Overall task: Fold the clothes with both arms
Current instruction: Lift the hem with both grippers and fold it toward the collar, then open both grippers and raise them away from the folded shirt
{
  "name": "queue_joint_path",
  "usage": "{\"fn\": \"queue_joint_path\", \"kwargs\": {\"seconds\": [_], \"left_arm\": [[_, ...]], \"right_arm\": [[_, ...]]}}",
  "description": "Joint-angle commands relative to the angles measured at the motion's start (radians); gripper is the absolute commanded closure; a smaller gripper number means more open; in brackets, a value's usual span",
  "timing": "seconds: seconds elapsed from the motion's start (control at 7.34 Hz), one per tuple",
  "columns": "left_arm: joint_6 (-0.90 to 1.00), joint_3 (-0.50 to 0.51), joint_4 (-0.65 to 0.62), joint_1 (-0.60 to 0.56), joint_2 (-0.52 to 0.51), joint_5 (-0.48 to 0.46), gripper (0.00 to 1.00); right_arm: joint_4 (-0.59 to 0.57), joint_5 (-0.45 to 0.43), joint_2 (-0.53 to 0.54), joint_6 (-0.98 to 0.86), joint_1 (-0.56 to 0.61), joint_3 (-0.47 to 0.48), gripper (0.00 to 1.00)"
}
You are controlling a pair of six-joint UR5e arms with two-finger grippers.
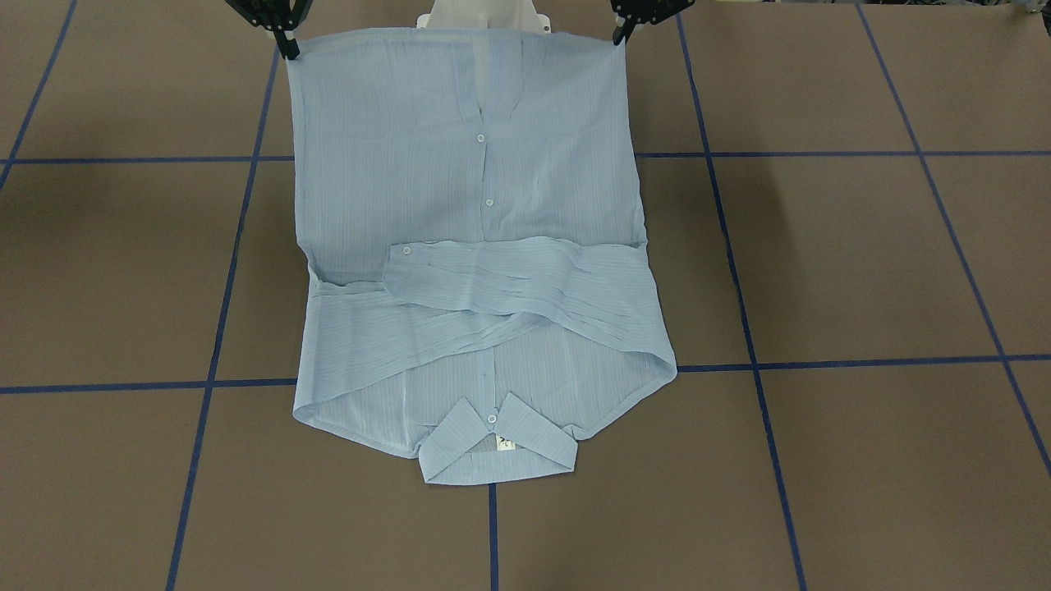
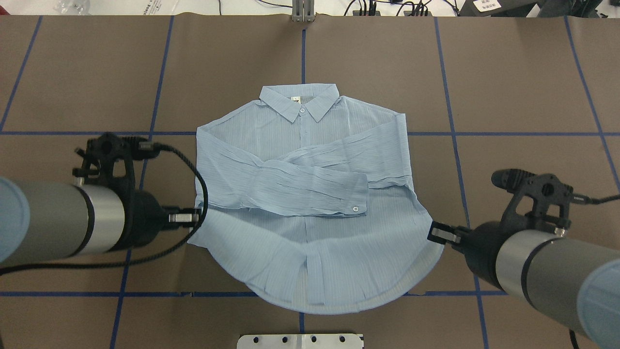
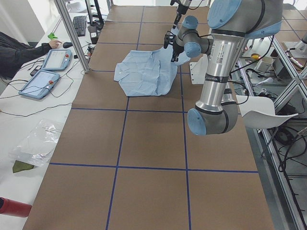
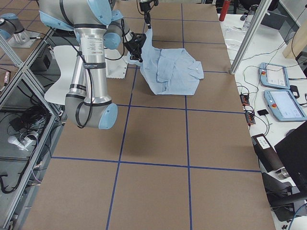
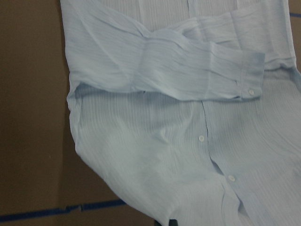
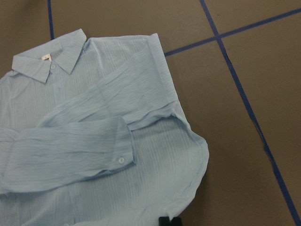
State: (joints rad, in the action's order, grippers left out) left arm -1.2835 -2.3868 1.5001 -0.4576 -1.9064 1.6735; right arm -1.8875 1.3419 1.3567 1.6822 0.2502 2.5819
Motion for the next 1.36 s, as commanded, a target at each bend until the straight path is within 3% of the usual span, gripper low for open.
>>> {"fn": "queue_joint_path", "kwargs": {"seconds": [0.0,0.27,0.41,0.55,0.82,0.95,1.23], "left_arm": [[0.132,0.110,0.002,-0.194,-0.092,-0.004,1.00],[0.150,0.309,0.025,-0.242,-0.189,-0.065,1.00],[0.151,0.412,0.079,-0.240,-0.215,-0.107,1.00],[0.151,0.555,0.194,-0.240,-0.239,-0.124,1.00],[0.211,0.842,0.447,-0.239,-0.281,-0.135,1.00],[0.293,0.879,0.515,-0.251,-0.276,-0.135,1.00],[0.316,0.891,0.519,-0.259,-0.258,-0.133,1.00]], "right_arm": [[-0.030,-0.003,-0.193,-0.083,0.171,-0.169,1.00],[0.037,-0.003,-0.287,-0.166,0.279,-0.366,1.00],[0.186,-0.003,-0.286,-0.208,0.316,-0.491,1.00],[0.311,0.016,-0.286,-0.249,0.352,-0.620,1.00],[0.408,0.101,-0.288,-0.330,0.414,-0.773,1.00],[0.479,0.149,-0.288,-0.354,0.447,-0.845,1.00],[0.579,0.177,-0.310,-0.377,0.477,-0.983,1.00]]}}
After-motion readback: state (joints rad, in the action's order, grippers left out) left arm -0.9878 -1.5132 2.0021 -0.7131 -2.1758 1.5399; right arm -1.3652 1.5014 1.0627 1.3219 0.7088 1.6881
